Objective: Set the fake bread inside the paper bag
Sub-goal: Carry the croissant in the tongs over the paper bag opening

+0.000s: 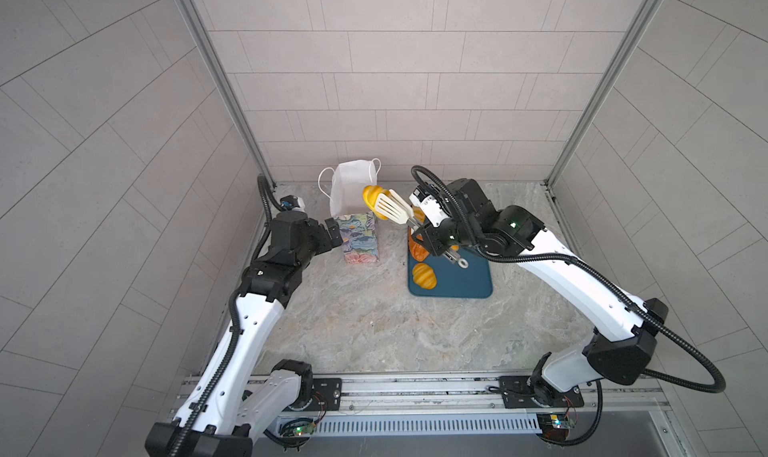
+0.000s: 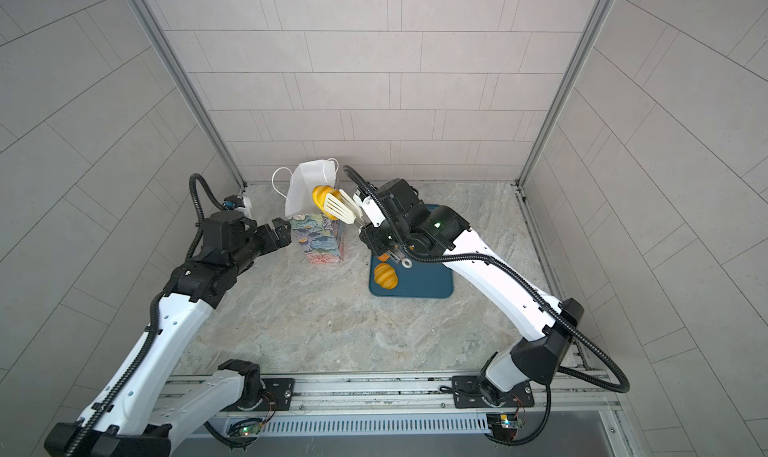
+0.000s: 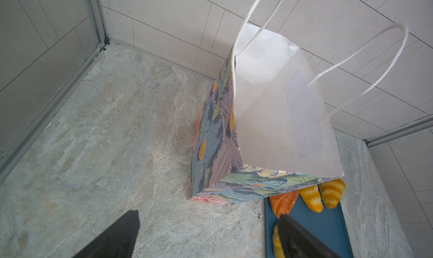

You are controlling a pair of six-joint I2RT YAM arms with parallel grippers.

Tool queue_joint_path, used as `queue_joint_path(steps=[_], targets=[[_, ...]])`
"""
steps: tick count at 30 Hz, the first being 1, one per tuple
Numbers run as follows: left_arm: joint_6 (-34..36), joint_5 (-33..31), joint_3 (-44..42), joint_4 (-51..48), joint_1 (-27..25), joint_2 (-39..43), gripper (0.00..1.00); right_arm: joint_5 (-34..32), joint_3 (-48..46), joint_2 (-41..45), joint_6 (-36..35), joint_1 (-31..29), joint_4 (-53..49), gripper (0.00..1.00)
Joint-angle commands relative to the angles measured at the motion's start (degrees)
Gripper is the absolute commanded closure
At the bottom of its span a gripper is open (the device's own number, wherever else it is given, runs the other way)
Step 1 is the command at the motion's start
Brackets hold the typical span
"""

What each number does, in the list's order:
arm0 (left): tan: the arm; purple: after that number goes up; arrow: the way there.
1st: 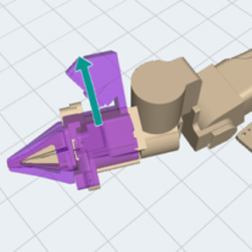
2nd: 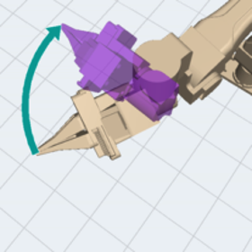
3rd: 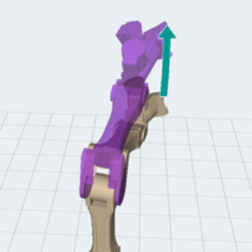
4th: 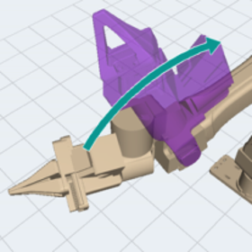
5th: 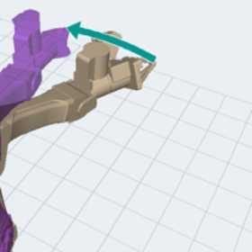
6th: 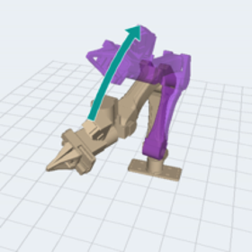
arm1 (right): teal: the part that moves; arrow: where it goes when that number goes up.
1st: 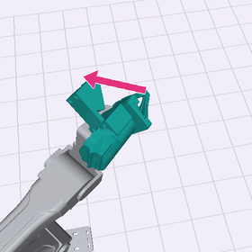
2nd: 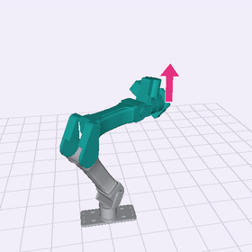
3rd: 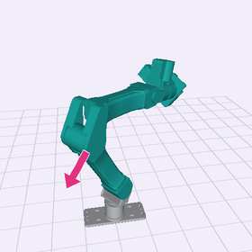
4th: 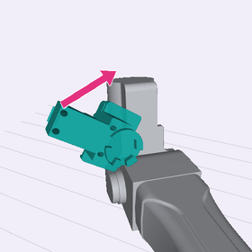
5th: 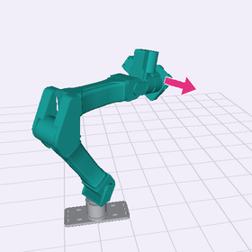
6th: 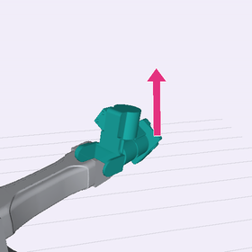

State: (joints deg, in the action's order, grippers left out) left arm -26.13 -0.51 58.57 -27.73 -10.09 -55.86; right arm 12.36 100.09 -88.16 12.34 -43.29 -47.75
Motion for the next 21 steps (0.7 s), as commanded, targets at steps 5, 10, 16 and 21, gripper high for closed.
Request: queue_joint_path(steps=[5,10,16,21], targets=[[0.64,0.34,0.34,0.24,0.33,0.13,0.00,0.82,9.44,-7.72,0.89,-0.99,3.38,0.66],[0.89,0.50,0.00,0.00,0.33,0.56,0.00,0.28,15.50,-13.31,1.90,-1.01,3.08,0.66],[1.06,0.51,-0.36,-0.38,0.33,1.02,0.00,-2.14,22.97,-19.47,1.53,-1.01,-0.48,0.65],[1.04,0.58,-0.39,-0.40,0.33,1.19,0.00,-3.80,30.82,-24.66,1.10,-0.92,-5.83,0.64]])
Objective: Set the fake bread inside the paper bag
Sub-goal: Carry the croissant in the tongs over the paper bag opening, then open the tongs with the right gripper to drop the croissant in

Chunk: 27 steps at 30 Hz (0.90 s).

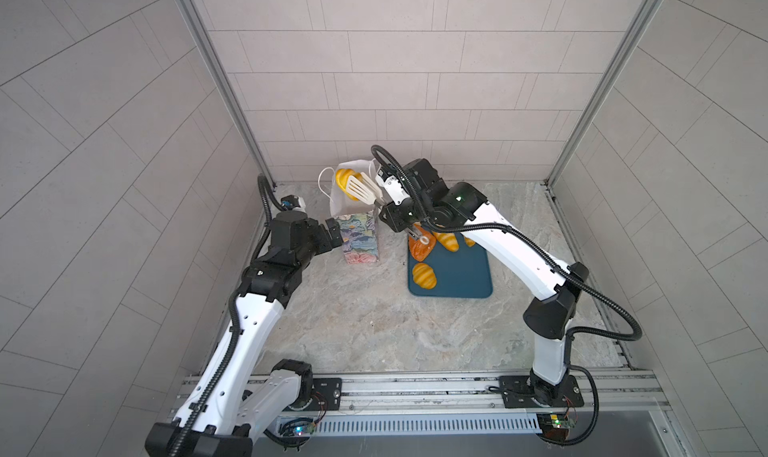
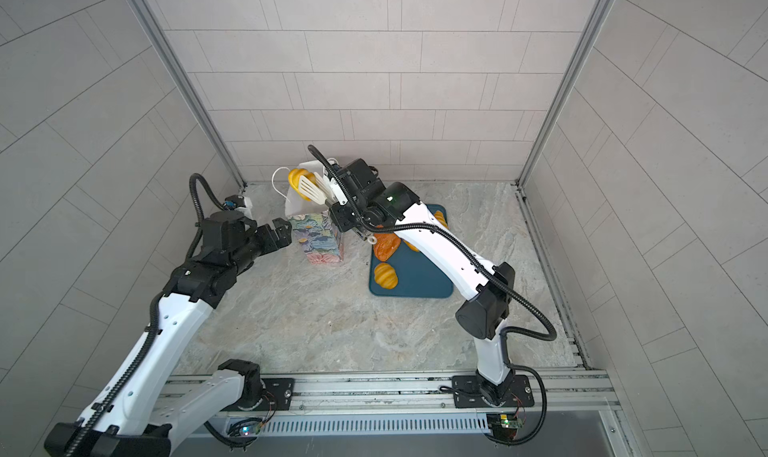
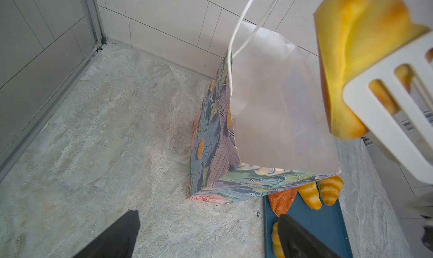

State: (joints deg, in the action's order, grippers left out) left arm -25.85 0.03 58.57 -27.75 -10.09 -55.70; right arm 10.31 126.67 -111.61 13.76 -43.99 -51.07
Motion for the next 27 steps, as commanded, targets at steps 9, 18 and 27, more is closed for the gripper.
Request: queue_joint_path(steps=[9,18,27], targets=[[1.24,-0.29,-0.50,-0.73,0.38,1.55,0.00,-3.39,8.65,-4.18,-2.11,-0.05,-5.21,0.59],[1.49,-0.65,-0.64,-0.81,0.34,1.47,0.00,-3.46,8.63,-3.35,-2.18,-0.05,-6.40,0.50],[1.05,-0.37,-0.97,-0.64,0.33,1.41,0.00,-3.74,8.76,-2.07,-3.47,-0.13,-6.48,0.45]])
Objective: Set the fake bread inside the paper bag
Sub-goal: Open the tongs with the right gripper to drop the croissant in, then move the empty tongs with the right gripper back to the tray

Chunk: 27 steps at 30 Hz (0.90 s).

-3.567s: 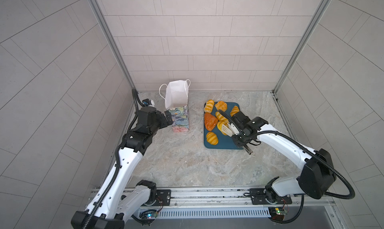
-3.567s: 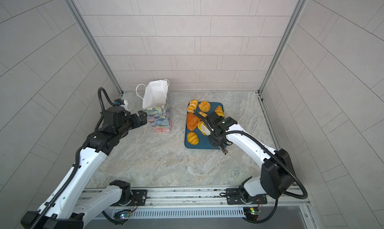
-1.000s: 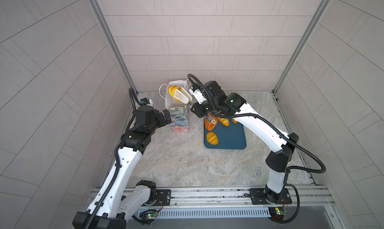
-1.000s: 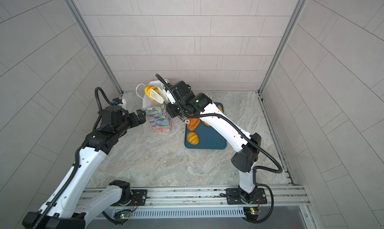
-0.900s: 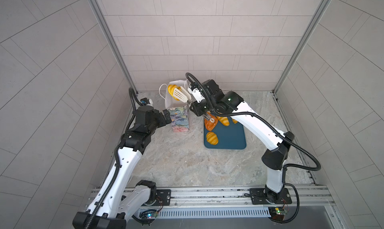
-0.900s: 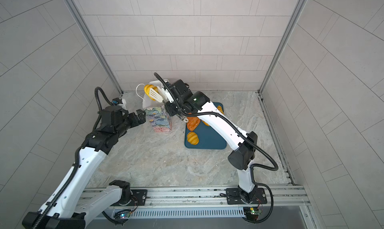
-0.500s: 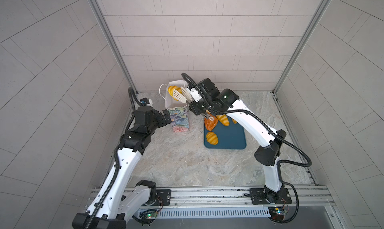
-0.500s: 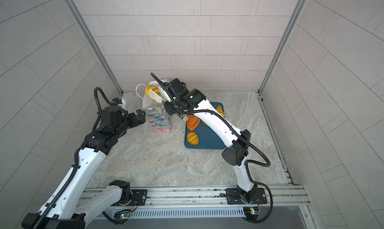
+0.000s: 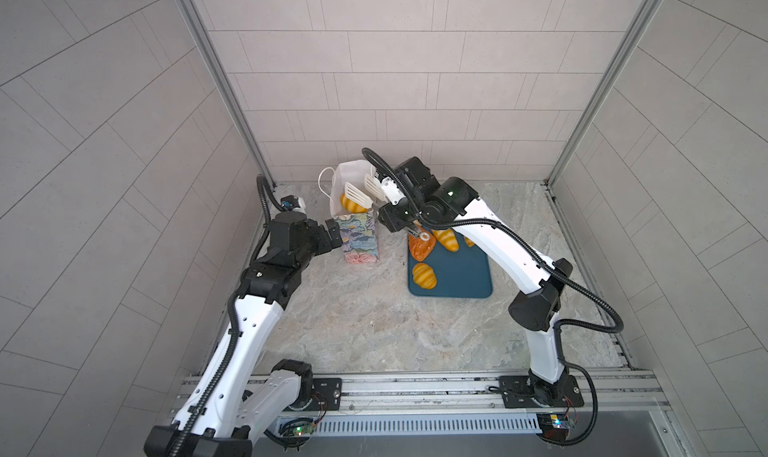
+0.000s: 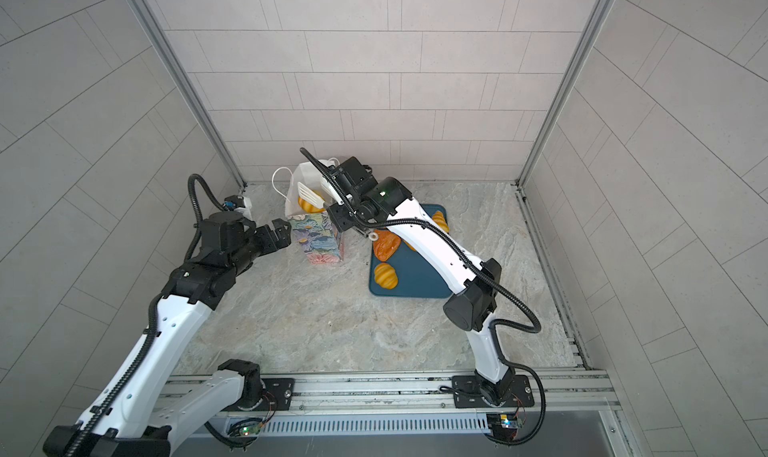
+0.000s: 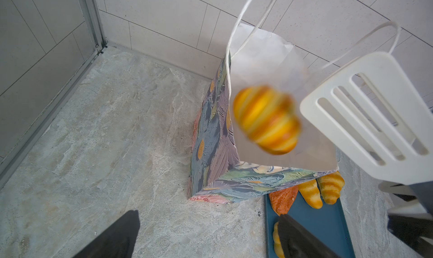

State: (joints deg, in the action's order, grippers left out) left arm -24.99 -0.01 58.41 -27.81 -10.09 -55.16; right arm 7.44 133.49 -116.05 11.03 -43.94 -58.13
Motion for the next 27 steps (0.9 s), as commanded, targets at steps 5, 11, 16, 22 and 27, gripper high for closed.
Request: queue_joint_path(steps=[5,11,16,22,27], targets=[[0.11,-0.11,-0.80,-0.49,0.33,0.94,0.00,-1.03,1.88,2.90,-0.89,-0.23,0.38,0.45],[0.11,0.54,-0.56,-0.70,0.29,0.89,0.00,-1.76,1.92,4.54,-2.01,-1.04,-0.08,0.45],[1.59,2.16,0.49,-2.42,0.30,-0.04,0.00,-3.59,0.11,7.02,-2.03,-1.54,-1.46,0.45],[2.49,2.08,0.14,-2.42,0.25,0.57,0.00,-7.27,-6.97,12.72,-1.99,-2.11,-0.73,0.45],[2.67,2.53,-0.37,-2.07,0.16,1.00,0.00,-9.86,-15.84,19.22,-2.33,-2.17,1.30,0.45]])
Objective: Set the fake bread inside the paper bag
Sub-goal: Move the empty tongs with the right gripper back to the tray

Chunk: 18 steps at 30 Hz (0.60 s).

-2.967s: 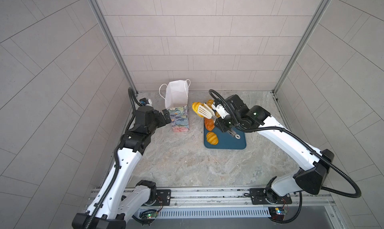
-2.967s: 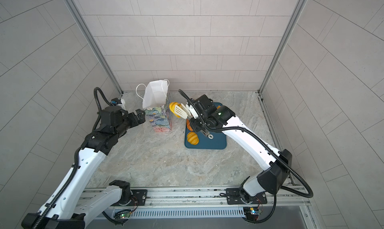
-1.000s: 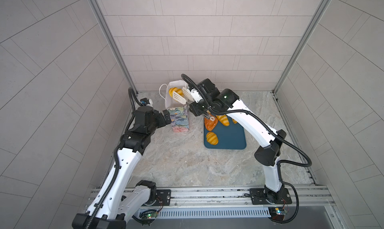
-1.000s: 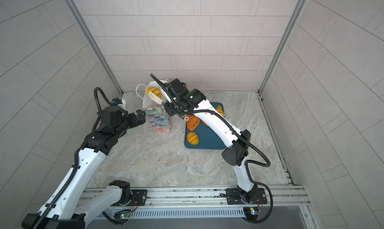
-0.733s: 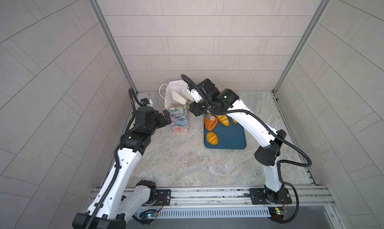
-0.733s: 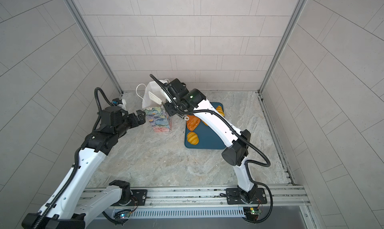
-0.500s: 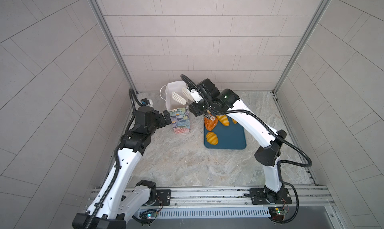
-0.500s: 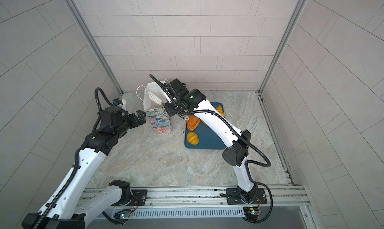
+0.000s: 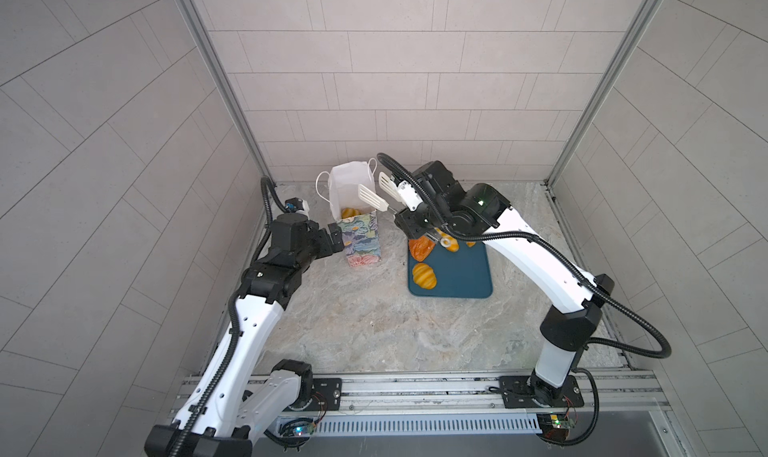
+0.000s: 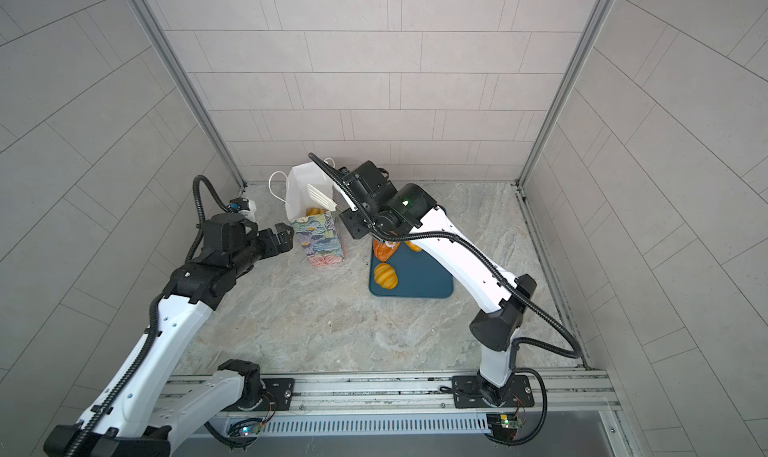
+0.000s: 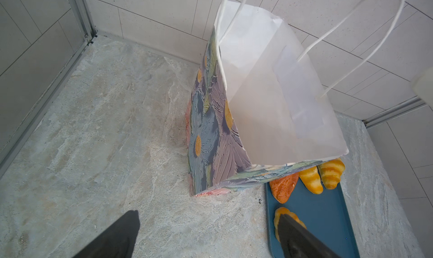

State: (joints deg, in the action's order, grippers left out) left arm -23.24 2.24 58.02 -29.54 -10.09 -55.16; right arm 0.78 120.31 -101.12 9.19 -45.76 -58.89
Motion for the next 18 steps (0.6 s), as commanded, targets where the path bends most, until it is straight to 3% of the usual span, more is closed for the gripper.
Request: queue_joint_path(steps=[1,8,18], targets=[[0.88,0.61,0.00,-0.27,0.24,0.94,0.00,-3.80,-4.96,5.86,-0.41,-0.30,2.81,0.45],[0.54,1.53,0.04,0.27,0.15,0.64,0.00,-8.66,-19.52,15.14,1.08,-0.30,3.93,0.43],[-0.13,1.54,-0.99,1.06,-0.28,1.30,0.00,-8.91,-35.88,23.16,1.52,-0.34,2.92,0.43]])
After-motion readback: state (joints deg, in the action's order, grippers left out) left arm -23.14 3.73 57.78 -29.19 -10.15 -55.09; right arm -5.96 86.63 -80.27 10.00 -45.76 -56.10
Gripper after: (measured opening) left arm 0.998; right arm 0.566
